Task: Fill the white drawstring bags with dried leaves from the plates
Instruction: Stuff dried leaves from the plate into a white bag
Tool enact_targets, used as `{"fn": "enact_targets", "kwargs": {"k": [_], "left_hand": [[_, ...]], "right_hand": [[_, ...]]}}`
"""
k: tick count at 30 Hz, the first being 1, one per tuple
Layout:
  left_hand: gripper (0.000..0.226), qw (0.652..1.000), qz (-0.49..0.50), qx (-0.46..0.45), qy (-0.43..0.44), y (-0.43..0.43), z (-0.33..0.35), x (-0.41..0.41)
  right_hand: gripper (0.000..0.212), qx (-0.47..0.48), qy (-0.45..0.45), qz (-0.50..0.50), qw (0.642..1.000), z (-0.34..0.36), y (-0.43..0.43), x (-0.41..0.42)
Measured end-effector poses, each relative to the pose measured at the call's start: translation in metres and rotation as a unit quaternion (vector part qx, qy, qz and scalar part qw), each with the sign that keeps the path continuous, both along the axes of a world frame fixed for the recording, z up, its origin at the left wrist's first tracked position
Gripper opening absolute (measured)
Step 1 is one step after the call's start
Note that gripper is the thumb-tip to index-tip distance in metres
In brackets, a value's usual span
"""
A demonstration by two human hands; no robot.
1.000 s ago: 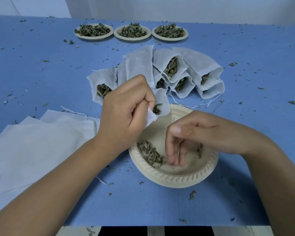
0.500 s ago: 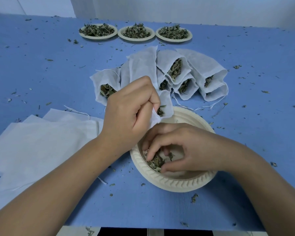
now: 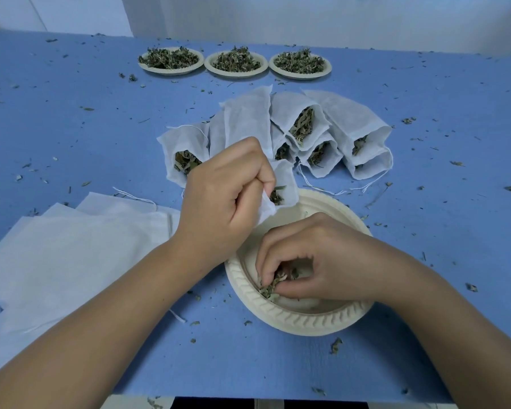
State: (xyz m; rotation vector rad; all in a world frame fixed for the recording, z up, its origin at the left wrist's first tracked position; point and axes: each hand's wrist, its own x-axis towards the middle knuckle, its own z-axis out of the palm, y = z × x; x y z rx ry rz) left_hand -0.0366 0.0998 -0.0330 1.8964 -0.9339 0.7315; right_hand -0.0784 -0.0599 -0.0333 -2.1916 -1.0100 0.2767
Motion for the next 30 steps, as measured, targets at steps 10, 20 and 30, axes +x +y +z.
{"fn": "enact_targets", "kwargs": {"k": [10, 20, 30], "left_hand": [[0.027, 1.000, -0.001, 0.010, -0.008, 0.000, 0.000, -0.001], [0.027, 0.999, -0.024, 0.008, -0.020, -0.001, -0.001, -0.001], [0.027, 0.999, -0.027, 0.006, -0.026, -0.001, -0.003, 0.000]], "right_hand": [[0.025, 0.343, 0.095, -0.048, 0.933, 0.013, -0.020, 0.006], [0.026, 0.400, -0.038, -0.265, 0.876, -0.004, 0.001, 0.009], [0.021, 0.262, -0.159, -0.227, 0.924, -0.001, -0.003, 0.006]]}}
